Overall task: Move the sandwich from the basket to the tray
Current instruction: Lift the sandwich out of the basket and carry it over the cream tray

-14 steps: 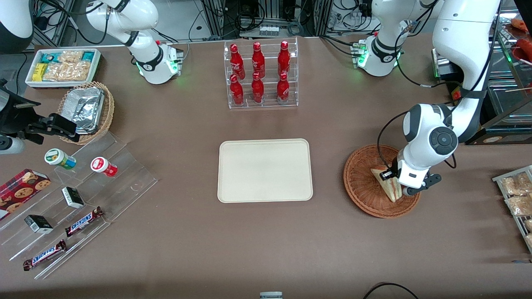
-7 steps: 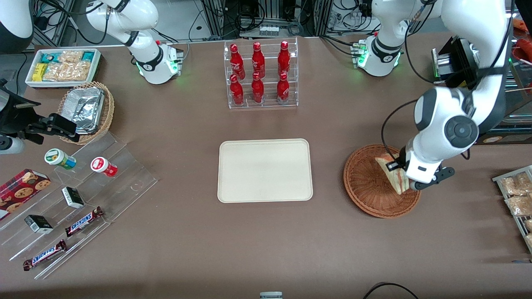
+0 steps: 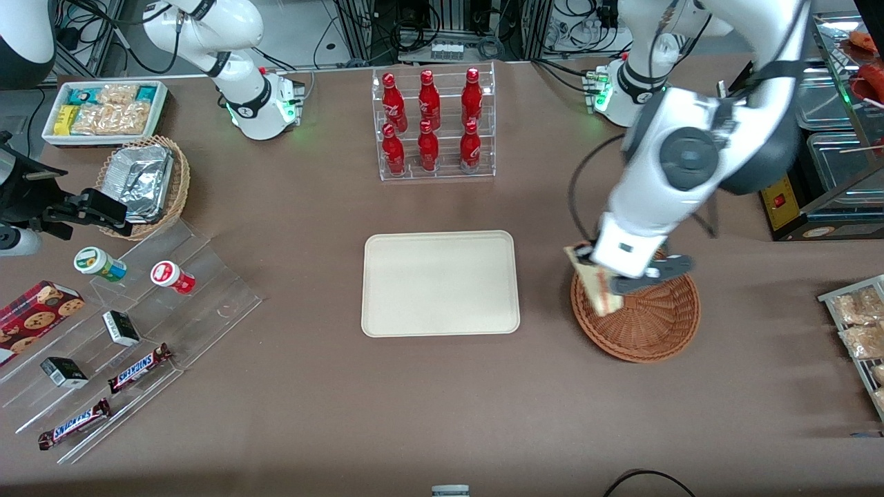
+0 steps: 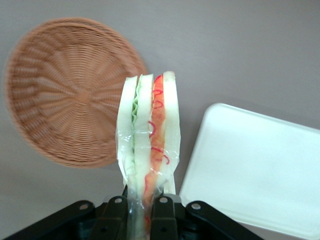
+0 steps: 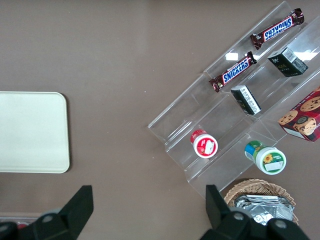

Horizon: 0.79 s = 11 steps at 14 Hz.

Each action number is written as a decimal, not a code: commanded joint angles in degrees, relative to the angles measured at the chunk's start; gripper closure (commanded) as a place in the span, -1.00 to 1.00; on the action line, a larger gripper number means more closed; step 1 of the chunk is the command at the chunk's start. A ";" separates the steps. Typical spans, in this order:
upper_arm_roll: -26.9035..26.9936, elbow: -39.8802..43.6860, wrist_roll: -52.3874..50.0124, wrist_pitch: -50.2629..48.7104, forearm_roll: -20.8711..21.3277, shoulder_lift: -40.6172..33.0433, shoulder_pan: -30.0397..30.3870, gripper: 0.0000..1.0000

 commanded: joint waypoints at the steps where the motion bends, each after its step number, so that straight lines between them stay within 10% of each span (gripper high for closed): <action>1: 0.65 7.91 -0.83 -0.11 -0.08 7.68 -5.98 1.00; 11: 1.00 19.97 -11.12 14.39 5.19 27.73 -18.48 1.00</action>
